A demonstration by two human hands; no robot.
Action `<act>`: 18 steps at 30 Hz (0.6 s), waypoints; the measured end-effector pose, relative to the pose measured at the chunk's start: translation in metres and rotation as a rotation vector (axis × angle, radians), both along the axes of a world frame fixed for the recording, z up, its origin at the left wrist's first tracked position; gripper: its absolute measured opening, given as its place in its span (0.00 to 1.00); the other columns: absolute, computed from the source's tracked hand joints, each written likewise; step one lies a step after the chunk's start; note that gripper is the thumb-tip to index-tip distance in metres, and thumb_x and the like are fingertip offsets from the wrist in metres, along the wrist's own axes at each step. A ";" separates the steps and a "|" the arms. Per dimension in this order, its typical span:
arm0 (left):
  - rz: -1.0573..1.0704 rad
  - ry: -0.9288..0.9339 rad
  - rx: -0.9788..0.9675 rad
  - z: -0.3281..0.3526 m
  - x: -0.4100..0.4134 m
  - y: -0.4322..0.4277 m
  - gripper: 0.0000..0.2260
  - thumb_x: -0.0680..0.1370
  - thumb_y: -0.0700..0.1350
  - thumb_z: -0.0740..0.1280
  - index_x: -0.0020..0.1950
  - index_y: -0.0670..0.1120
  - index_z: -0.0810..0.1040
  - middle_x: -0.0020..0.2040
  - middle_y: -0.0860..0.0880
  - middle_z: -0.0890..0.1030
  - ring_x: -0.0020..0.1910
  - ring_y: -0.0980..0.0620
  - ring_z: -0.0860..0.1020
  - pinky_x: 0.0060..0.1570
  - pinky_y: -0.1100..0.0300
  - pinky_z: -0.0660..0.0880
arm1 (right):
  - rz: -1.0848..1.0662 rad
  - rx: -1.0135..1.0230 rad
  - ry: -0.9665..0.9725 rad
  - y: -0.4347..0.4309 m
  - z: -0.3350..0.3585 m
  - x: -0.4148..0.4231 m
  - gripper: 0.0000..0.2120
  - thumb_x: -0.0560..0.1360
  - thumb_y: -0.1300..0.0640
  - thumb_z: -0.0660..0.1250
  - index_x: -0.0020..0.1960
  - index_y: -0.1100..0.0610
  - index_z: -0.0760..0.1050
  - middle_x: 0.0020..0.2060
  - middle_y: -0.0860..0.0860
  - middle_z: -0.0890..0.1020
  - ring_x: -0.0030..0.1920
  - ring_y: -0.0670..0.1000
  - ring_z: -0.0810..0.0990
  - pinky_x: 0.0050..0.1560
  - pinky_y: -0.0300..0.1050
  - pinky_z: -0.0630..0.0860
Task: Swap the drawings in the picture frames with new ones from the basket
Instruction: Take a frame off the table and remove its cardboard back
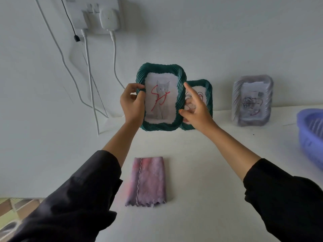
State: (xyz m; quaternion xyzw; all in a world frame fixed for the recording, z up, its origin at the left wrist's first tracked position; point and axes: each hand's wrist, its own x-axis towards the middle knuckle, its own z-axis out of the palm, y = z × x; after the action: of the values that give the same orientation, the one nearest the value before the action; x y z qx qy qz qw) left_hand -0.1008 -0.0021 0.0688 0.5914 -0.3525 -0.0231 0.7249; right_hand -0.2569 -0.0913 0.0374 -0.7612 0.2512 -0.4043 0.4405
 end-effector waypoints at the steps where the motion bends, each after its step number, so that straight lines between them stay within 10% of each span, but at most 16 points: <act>1: -0.015 0.001 -0.010 0.001 -0.012 -0.001 0.11 0.73 0.31 0.60 0.42 0.46 0.75 0.39 0.56 0.76 0.28 0.65 0.73 0.29 0.73 0.70 | 0.000 0.009 -0.012 -0.001 0.002 -0.013 0.38 0.73 0.71 0.64 0.72 0.40 0.55 0.45 0.50 0.74 0.38 0.52 0.75 0.42 0.53 0.81; 18: -0.213 0.076 0.095 -0.041 -0.198 -0.002 0.14 0.72 0.32 0.62 0.38 0.52 0.76 0.34 0.50 0.75 0.29 0.53 0.68 0.24 0.72 0.66 | -0.025 0.147 0.013 -0.005 -0.017 -0.222 0.36 0.71 0.71 0.66 0.60 0.31 0.65 0.49 0.58 0.74 0.36 0.48 0.75 0.43 0.53 0.76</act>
State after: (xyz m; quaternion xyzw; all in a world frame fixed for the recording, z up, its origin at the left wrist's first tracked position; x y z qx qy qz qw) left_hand -0.2987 -0.0037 0.0279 0.5831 -0.3841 -0.1391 0.7022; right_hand -0.4784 -0.0964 0.0204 -0.7263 0.2924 -0.3852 0.4885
